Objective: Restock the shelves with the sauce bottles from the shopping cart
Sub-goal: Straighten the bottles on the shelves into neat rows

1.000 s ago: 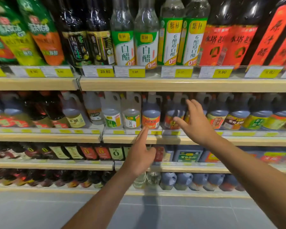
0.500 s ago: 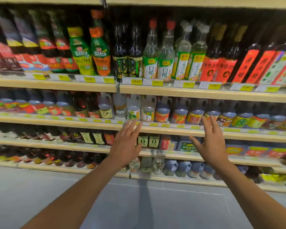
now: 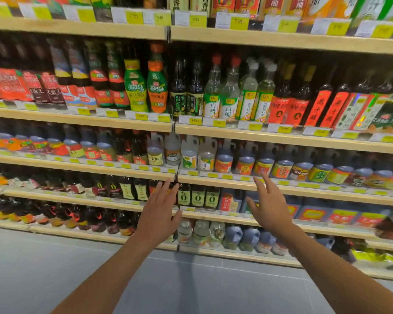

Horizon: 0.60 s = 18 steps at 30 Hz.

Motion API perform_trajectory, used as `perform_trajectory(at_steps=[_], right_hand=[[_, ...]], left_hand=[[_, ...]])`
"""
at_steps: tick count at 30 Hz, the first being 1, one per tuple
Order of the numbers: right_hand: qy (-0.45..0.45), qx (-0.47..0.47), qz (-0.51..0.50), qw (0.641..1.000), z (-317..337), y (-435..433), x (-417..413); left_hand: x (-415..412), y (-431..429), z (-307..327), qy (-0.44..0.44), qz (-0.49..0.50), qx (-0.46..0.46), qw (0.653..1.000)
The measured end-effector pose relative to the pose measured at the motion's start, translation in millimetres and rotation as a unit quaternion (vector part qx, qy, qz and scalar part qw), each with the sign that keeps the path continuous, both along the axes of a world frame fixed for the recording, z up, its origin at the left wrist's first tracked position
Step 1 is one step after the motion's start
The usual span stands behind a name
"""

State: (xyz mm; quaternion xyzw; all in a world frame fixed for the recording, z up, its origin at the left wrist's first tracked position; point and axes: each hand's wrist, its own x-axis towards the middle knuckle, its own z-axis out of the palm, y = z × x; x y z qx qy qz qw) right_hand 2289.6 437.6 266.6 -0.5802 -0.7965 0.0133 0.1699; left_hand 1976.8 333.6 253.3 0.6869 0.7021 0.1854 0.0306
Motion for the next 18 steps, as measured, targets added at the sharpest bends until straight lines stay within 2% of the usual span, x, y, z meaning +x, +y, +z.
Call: perform_trajectory(at_steps=[8,13,18], right_hand=[[0.042,-0.047,-0.008,0.998,-5.8,9.9,-55.9],[0.115,-0.097,-0.044,0.988,-10.4,25.1,-95.8],[0.142,-0.125,-0.071,0.979,-20.1,42.0,-113.8]], left_hand=[[-43.7,14.8,-1.7,-0.076,-0.012,-0.055,0.996],[-80.8,47.6,-2.2,-0.117,-0.043,-0.088,0.988],[-96.5,88.8,-6.7,-0.15,-0.065,-0.122,0.979]])
